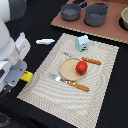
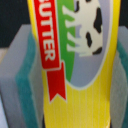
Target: Interact with the objects in diverse but meaningful ways.
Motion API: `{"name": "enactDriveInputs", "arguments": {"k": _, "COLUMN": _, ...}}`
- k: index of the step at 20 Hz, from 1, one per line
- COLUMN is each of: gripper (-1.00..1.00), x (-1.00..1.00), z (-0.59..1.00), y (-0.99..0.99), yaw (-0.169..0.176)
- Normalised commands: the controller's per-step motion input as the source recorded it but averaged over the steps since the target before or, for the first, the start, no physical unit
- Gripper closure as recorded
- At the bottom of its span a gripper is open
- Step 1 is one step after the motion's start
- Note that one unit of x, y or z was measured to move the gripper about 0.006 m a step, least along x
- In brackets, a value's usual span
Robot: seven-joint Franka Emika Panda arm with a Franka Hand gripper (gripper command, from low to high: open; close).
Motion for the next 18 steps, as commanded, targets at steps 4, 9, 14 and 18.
{"name": "enactDriveInputs", "arguments": {"k": 4, "gripper": 1.0, "x": -0.55, "z": -0.28, "y": 0.48, "yaw": 0.106}}
{"name": "enactDriveInputs", "arguments": {"k": 9, "gripper": 1.0, "x": -0.63, "z": -0.35, "y": 0.45, "yaw": 0.098}}
{"name": "enactDriveInputs", "arguments": {"k": 14, "gripper": 1.0, "x": -0.8, "z": -0.34, "y": 0.28, "yaw": 0.075}}
{"name": "enactDriveInputs", "arguments": {"k": 18, "gripper": 1.0, "x": -0.82, "z": -0.25, "y": 0.26, "yaw": 0.071}}
